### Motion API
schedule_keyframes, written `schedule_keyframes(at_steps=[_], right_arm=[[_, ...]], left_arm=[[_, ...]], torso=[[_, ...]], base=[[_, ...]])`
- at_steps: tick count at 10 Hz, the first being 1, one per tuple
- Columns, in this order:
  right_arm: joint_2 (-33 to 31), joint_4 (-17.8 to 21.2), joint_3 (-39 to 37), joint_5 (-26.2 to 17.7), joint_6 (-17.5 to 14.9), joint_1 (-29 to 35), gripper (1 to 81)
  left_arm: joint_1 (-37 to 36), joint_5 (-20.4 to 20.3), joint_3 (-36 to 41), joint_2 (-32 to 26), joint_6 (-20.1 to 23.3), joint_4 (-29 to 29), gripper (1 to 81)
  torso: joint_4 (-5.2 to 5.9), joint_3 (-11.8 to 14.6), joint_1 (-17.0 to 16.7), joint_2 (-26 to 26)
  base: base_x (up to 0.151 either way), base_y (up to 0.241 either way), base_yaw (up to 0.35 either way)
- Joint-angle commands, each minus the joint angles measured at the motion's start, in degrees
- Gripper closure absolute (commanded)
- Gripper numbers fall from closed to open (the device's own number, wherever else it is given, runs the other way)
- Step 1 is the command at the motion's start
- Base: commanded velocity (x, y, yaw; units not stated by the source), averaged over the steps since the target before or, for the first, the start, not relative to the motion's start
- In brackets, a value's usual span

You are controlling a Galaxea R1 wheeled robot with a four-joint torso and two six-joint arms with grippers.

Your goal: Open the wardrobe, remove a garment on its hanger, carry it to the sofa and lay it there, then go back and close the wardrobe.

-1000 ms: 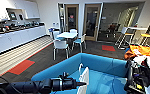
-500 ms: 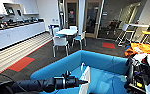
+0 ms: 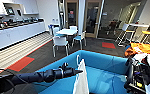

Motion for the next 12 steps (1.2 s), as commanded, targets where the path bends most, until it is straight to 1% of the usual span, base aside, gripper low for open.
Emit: schedule_keyframes(at_steps=[1,5,9,10,11,12], right_arm=[[0.35,0.37,0.40,-2.78,-0.08,1.36,1.0],[0.35,0.46,0.05,-2.78,0.01,1.19,1.0],[0.35,0.46,0.13,-2.78,-0.08,1.19,1.0],[0.35,0.46,0.22,-2.78,-0.08,1.19,1.0],[0.35,0.46,0.31,-2.78,-0.08,1.19,1.0],[0.35,0.37,0.31,-2.78,-0.08,1.19,1.0]], left_arm=[[-10.89,-3.11,-0.45,-1.94,-0.30,0.49,81.1],[-10.98,-3.02,-0.01,-1.68,-0.38,0.58,81.1],[-11.07,-3.02,-0.01,-1.42,-0.38,0.57,81.1],[-11.07,-3.02,0.08,-1.42,-0.38,0.49,81.1],[-11.07,-3.02,0.25,-1.50,-0.38,0.58,81.1],[-11.07,-3.02,0.26,-1.42,-0.38,0.58,81.1]], torso=[[0.00,0.00,0.00,0.00],[0.00,-0.02,0.00,0.00],[0.00,-0.02,-0.09,-0.02],[0.00,-1.76,-0.04,0.00],[0.00,-4.58,-0.04,0.00],[0.00,-6.11,-0.02,0.00]], base=[[0.000,0.000,0.000],[0.000,0.000,0.000],[0.098,0.000,0.000],[0.110,0.000,0.000],[0.000,0.000,0.000],[0.000,0.000,0.000]])
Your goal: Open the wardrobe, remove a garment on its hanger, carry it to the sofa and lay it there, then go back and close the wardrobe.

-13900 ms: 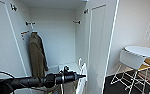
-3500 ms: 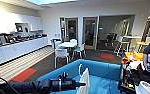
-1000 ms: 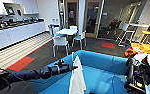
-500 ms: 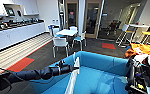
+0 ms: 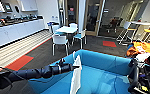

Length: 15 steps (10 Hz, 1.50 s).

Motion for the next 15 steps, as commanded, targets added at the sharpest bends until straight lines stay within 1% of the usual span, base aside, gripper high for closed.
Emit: schedule_keyframes(at_steps=[1,2,3,4,6,9,11,12,15], right_arm=[[0.24,0.02,0.31,-3.00,-0.08,0.43,1.0],[0.24,0.02,0.31,-3.00,-0.08,0.52,1.0],[0.33,0.02,0.31,-3.00,-0.08,0.52,1.0],[0.42,0.02,0.22,-3.00,-0.08,0.69,1.0],[0.42,0.11,0.05,-3.00,-0.08,0.69,1.0],[0.51,0.11,0.05,-3.00,-0.16,0.78,1.0],[0.68,0.11,0.05,-3.09,-0.08,1.04,1.0],[0.86,0.11,0.05,-3.09,-0.16,1.13,1.0],[0.86,0.19,-0.04,-3.79,-0.08,1.22,1.0]], left_arm=[[-8.64,-2.59,1.99,-0.20,0.38,0.73,81.1],[-8.64,-2.68,1.73,0.15,0.38,0.64,81.1],[-9.43,-4.07,0.51,1.11,0.04,0.64,81.1],[-10.83,-5.41,-1.60,2.78,-1.97,0.64,81.1],[-14.34,-5.49,-3.20,7.08,-4.18,0.64,81.1],[-18.39,-5.67,-3.02,10.79,-6.81,0.64,81.1],[-22.35,-6.46,-3.99,12.36,-9.80,0.64,81.1],[-23.23,-6.37,-4.86,13.50,-10.95,0.64,81.1],[-21.92,-5.49,-12.78,18.96,-11.83,0.81,81.1]], torso=[[0.00,-5.11,0.00,0.00],[0.00,-6.37,0.00,0.00],[0.00,-3.52,0.00,0.00],[0.00,-4.55,0.05,0.05],[0.00,-5.23,0.05,0.05],[0.00,-5.16,0.05,0.07],[0.00,-5.16,0.05,0.07],[0.00,-5.16,0.05,0.07],[0.00,-5.16,0.05,0.07]], base=[[0.000,0.000,0.000],[0.000,0.000,0.000],[0.000,0.000,0.000],[0.000,0.000,0.000],[0.000,0.000,0.000],[0.000,0.000,0.000],[0.000,0.000,0.000],[0.000,0.000,0.000],[0.000,0.000,0.000]])
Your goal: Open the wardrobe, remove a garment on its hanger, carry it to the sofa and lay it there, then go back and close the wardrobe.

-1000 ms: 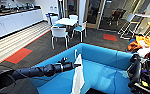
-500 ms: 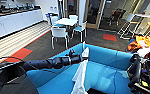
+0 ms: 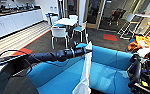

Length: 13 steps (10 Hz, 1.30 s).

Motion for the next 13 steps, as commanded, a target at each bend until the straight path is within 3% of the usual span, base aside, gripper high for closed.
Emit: schedule_keyframes(at_steps=[1,7,13], right_arm=[[0.20,0.17,0.02,-3.32,-0.08,0.29,1.0],[0.20,0.17,0.02,-3.32,-0.08,0.12,1.0],[0.20,0.17,0.02,-3.32,0.01,0.29,1.0]], left_arm=[[-8.08,-1.97,-4.80,4.23,-0.72,1.19,81.1],[-2.01,-1.36,-19.22,8.29,-0.54,4.88,81.1],[4.23,0.58,-20.64,0.64,-0.54,13.32,81.1]], torso=[[0.00,0.02,0.00,0.00],[0.00,0.00,0.02,0.00],[0.00,0.00,0.02,0.00]], base=[[0.000,0.000,0.000],[0.000,0.000,0.000],[0.000,0.000,0.000]])
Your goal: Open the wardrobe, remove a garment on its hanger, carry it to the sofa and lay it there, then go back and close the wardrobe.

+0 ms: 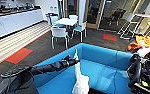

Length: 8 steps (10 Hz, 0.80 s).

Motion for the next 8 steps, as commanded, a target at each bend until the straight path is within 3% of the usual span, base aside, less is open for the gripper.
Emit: schedule_keyframes(at_steps=[1,7,8], right_arm=[[0.20,0.16,0.02,-3.32,0.01,0.21,1.0],[0.11,0.07,0.02,-3.05,0.01,-0.14,1.0],[0.03,0.07,0.02,-2.96,0.01,-0.23,1.0]], left_arm=[[-7.59,-1.60,1.81,-3.50,0.09,4.45,81.1],[-1.79,-1.60,2.69,-12.46,0.09,8.84,81.1],[-0.91,-1.61,3.47,-14.73,0.09,9.54,81.1]], torso=[[0.00,0.00,0.00,0.00],[0.00,0.00,0.00,0.00],[1.48,0.00,0.00,0.00]], base=[[0.000,0.000,0.000],[0.000,0.000,0.000],[0.000,0.000,0.000]])
